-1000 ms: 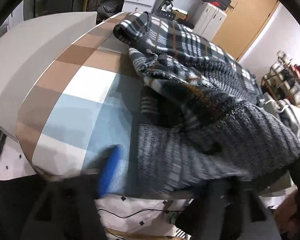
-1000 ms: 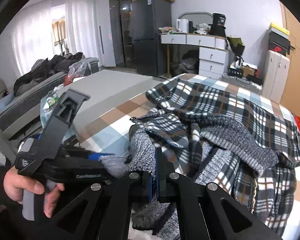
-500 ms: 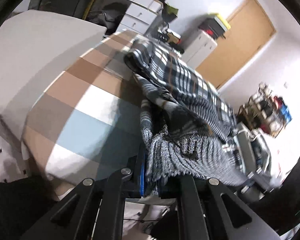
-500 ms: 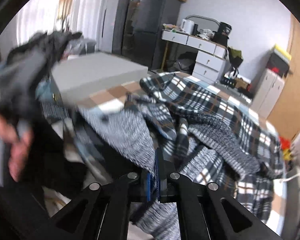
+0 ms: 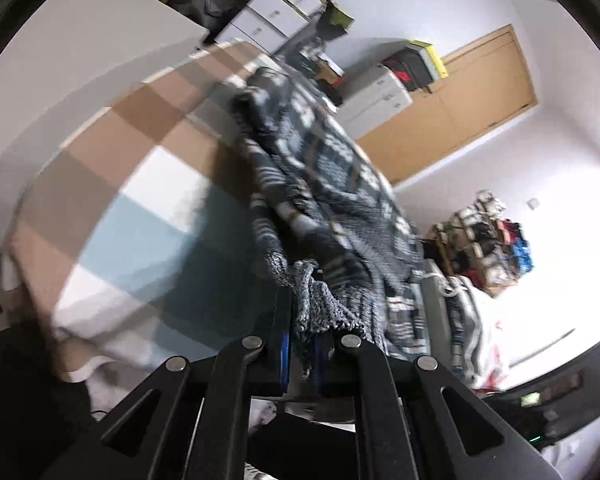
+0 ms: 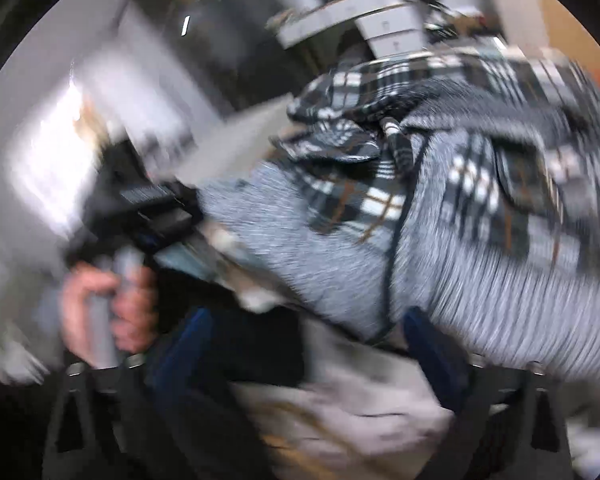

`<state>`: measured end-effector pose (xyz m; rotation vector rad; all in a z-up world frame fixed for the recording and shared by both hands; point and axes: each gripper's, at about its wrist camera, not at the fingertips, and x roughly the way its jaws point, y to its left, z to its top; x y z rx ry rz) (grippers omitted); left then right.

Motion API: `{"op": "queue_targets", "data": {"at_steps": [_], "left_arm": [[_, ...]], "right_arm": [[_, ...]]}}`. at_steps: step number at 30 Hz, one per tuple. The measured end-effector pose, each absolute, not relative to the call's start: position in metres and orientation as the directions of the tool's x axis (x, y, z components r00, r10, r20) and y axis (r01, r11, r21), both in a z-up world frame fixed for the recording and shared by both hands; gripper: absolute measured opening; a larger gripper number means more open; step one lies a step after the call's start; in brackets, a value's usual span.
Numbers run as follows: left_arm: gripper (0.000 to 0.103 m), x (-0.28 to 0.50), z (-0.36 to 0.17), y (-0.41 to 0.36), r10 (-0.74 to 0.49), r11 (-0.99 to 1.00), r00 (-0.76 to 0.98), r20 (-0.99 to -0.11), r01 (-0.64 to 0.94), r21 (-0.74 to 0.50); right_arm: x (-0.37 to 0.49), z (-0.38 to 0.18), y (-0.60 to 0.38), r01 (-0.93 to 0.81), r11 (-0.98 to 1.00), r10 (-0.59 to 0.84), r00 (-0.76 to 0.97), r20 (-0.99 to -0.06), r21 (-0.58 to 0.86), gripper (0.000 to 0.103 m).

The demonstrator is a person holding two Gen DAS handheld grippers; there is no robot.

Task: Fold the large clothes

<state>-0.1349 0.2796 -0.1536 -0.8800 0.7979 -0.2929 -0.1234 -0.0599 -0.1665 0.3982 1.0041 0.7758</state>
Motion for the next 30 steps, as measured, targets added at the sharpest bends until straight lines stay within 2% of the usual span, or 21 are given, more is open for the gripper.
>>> {"op": "queue_targets", "data": {"at_steps": [1, 4, 6, 8, 14, 23, 27, 30], "left_arm": [[0.004, -0.132, -0.150, 0.278, -0.550, 0.612, 0.675, -0.491, -0.074, -0.787], [0.003, -0.125, -0.139, 0.273, -0.580, 0.605, 0.663, -0.474, -0.039, -0.795], [0.003, -0.119, -0.133, 0.271, -0.601, 0.594, 0.652, -0.463, -0.024, -0.804], [0.003, -0.115, -0.127, 0.269, -0.611, 0.590, 0.647, -0.456, -0.011, -0.807], [0.003, -0.109, -0.126, 0.271, -0.642, 0.567, 0.632, -0.434, 0.010, -0.824], [0.003, -0.110, -0.123, 0.278, -0.656, 0.553, 0.632, -0.413, 0.031, -0.832], [0.000, -0.105, -0.118, 0.286, -0.632, 0.581, 0.652, -0.420, 0.039, -0.813], [0.000, -0.102, -0.123, 0.289, -0.632, 0.581, 0.648, -0.425, 0.033, -0.813]], "right_arm": [[-0.127, -0.172, -0.062, -0.361, 0.634, 0.773, 0.294, -0.562, 0.684, 0.103], [-0.131, -0.208, -0.059, -0.190, 0.422, 0.892, 0.261, -0.369, 0.886, 0.103], [-0.124, -0.230, -0.048, -0.068, 0.290, 0.929, 0.258, -0.264, 0.955, 0.103], [-0.117, -0.242, -0.030, -0.007, 0.139, 0.961, 0.243, -0.133, 0.990, 0.103], [-0.091, -0.257, -0.022, 0.092, -0.141, 0.920, 0.381, 0.096, 0.986, 0.103], [-0.079, -0.266, -0.044, 0.235, -0.108, 0.827, 0.561, -0.044, 0.966, 0.103], [-0.091, -0.267, -0.066, 0.276, -0.091, 0.769, 0.630, -0.109, 0.957, 0.103], [-0.098, -0.256, -0.077, 0.268, 0.004, 0.746, 0.641, -0.181, 0.963, 0.103]]}}
